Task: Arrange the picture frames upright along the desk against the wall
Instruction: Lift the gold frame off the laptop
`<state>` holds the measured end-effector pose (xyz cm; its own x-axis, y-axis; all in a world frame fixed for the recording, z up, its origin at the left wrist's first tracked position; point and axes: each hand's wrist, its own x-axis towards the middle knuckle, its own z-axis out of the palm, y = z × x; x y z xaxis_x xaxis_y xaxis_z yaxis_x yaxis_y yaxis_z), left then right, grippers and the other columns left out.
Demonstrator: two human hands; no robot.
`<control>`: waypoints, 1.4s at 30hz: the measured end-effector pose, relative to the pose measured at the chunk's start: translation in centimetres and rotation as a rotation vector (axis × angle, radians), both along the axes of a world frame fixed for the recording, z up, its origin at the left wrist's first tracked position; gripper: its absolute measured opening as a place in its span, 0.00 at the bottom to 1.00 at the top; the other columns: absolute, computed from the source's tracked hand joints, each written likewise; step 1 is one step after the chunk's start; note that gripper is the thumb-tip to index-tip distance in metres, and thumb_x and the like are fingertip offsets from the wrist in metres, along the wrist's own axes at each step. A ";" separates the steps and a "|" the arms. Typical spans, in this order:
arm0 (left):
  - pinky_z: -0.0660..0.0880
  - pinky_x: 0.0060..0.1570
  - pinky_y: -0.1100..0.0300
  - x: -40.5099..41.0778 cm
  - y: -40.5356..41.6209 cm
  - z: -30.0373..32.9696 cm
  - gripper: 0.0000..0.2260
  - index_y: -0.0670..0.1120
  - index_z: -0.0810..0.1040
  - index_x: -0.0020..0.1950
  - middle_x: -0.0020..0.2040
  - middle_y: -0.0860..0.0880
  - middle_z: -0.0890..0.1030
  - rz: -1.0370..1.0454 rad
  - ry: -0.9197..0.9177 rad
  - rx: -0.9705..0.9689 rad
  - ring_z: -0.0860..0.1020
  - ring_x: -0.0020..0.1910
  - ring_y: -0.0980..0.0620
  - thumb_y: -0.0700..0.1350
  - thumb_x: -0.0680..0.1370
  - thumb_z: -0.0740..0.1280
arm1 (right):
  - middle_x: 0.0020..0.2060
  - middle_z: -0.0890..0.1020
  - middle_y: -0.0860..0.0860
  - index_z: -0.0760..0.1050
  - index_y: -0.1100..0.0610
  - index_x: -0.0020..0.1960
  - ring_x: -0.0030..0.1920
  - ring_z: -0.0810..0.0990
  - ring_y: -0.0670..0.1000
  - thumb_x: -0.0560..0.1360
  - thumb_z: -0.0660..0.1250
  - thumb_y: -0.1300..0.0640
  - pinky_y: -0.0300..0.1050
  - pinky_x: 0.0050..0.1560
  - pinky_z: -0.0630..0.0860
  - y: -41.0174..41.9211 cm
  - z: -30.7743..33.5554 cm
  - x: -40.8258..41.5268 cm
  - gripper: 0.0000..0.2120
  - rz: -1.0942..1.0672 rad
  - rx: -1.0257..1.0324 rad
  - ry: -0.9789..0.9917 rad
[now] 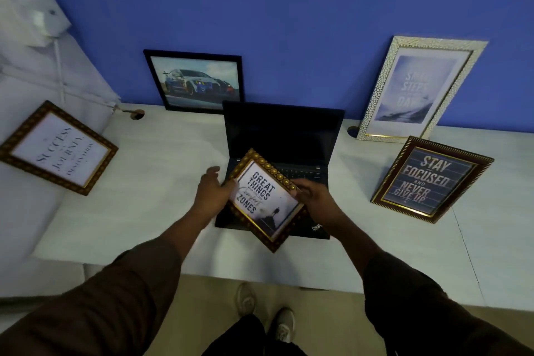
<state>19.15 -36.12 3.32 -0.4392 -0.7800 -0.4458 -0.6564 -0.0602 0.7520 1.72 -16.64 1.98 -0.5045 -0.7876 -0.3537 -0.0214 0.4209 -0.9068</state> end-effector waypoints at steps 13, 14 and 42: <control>0.81 0.50 0.35 6.9 2.4 5.2 0.10 0.47 0.82 0.58 0.52 0.44 0.87 0.330 0.494 0.156 0.86 0.50 0.40 0.49 0.82 0.65 | 0.52 0.88 0.57 0.82 0.58 0.60 0.52 0.87 0.59 0.82 0.62 0.47 0.58 0.58 0.81 -4.9 6.1 3.1 0.17 -0.163 -0.192 -0.361; 0.80 0.50 0.34 7.3 2.4 5.3 0.10 0.48 0.82 0.57 0.52 0.44 0.87 0.352 0.494 0.141 0.86 0.50 0.40 0.50 0.82 0.65 | 0.51 0.88 0.56 0.83 0.56 0.59 0.51 0.87 0.59 0.82 0.61 0.46 0.59 0.57 0.82 -5.5 6.1 4.0 0.18 -0.164 -0.176 -0.371; 0.71 0.65 0.35 16.4 -21.3 -1.5 0.24 0.40 0.76 0.69 0.66 0.38 0.79 0.448 0.706 0.668 0.77 0.65 0.36 0.54 0.84 0.53 | 0.48 0.88 0.52 0.85 0.51 0.53 0.52 0.86 0.54 0.78 0.54 0.31 0.51 0.56 0.81 -30.5 1.8 11.8 0.29 -0.096 0.032 -0.402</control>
